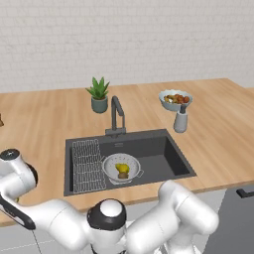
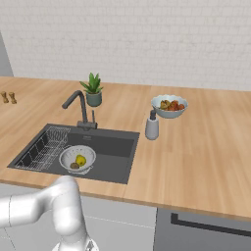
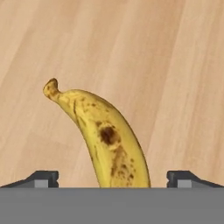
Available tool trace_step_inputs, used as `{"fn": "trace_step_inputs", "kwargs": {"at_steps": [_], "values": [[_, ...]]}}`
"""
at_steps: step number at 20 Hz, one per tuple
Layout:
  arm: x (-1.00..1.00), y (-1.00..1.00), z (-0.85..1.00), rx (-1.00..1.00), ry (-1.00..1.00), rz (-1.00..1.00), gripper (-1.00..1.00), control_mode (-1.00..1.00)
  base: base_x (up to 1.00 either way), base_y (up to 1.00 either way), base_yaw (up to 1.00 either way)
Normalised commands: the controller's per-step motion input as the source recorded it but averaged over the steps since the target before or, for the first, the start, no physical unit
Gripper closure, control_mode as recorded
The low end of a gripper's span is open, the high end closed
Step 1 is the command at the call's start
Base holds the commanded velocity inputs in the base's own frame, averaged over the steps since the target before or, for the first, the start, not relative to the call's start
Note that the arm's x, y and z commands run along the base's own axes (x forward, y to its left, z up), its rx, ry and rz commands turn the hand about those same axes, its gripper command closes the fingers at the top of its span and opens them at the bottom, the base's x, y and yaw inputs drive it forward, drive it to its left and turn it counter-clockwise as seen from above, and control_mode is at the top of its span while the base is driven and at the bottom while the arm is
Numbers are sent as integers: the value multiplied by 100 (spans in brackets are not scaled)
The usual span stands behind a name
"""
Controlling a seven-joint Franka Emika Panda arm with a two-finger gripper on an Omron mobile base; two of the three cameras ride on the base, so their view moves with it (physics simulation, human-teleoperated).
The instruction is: Put the colander in the sink, put the kiwi, pear, banana in the colander, and turn on the sink faucet and pour water over the colander.
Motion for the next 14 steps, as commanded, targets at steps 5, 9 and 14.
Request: {"fn": "trace_step_inputs", "kwargs": {"at_steps": [5, 9, 14], "values": [[-13, -10, -31, -16, 1, 0, 100, -100, 0, 0, 0], [-27, -38, -39, -17, 0, 0, 100, -100, 0, 0, 0], [-7, -59, -22, -7, 0, 0, 100, -100, 0, 0, 0]]}}
